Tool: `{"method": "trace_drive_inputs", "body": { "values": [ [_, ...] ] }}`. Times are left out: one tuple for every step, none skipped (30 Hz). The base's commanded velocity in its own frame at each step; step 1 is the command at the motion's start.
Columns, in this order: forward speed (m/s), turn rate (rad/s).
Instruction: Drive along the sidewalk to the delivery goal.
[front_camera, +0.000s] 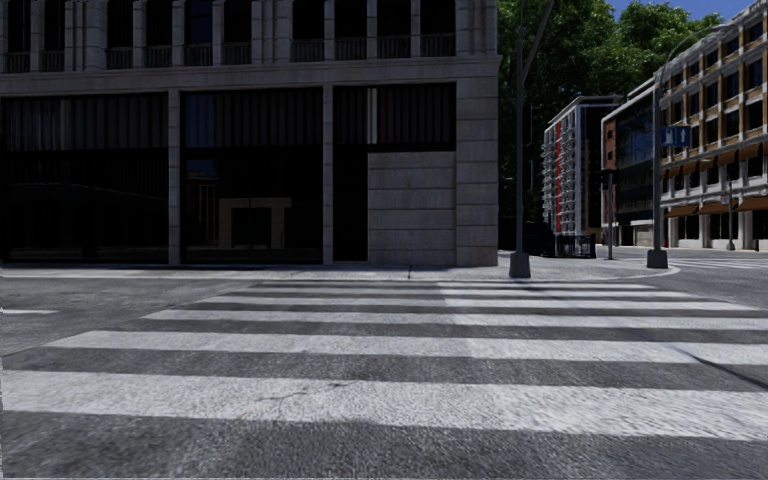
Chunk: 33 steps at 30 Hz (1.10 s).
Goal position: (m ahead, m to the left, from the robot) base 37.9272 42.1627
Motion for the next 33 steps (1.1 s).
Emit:
{"method": "trace_drive_inputs", "body": {
  "values": [
    [2.0, 0.0],
    [2.0, 0.0],
    [2.0, 0.0],
    [2.0, 0.0],
    [2.0, 0.0],
    [2.0, 0.0],
    [2.0, 0.0],
    [2.0, 0.0],
    [2.0, 0.0],
    [2.0, 0.0],
    [2.0, 0.0],
    [2.0, 0.0],
    [2.0, 0.0],
    [2.0, 0.0],
    [2.0, 0.0],
    [2.0, 0.0],
    [2.0, 0.0],
    [2.0, 0.0],
    [2.0, 0.0],
    [2.0, 0.0],
    [2.0, 0.0],
    [2.0, 0.0],
    [2.0, 0.0],
    [2.0, 0.0],
    [2.0, 0.0],
    [2.0, 0.0],
    [2.0, 0.0],
    [2.0, 0.0],
    [2.0, 0.0],
    [2.0, 0.0],
    [2.0, 0.0],
    [2.0, 0.0],
    [2.0, 0.0]
  ]
}}
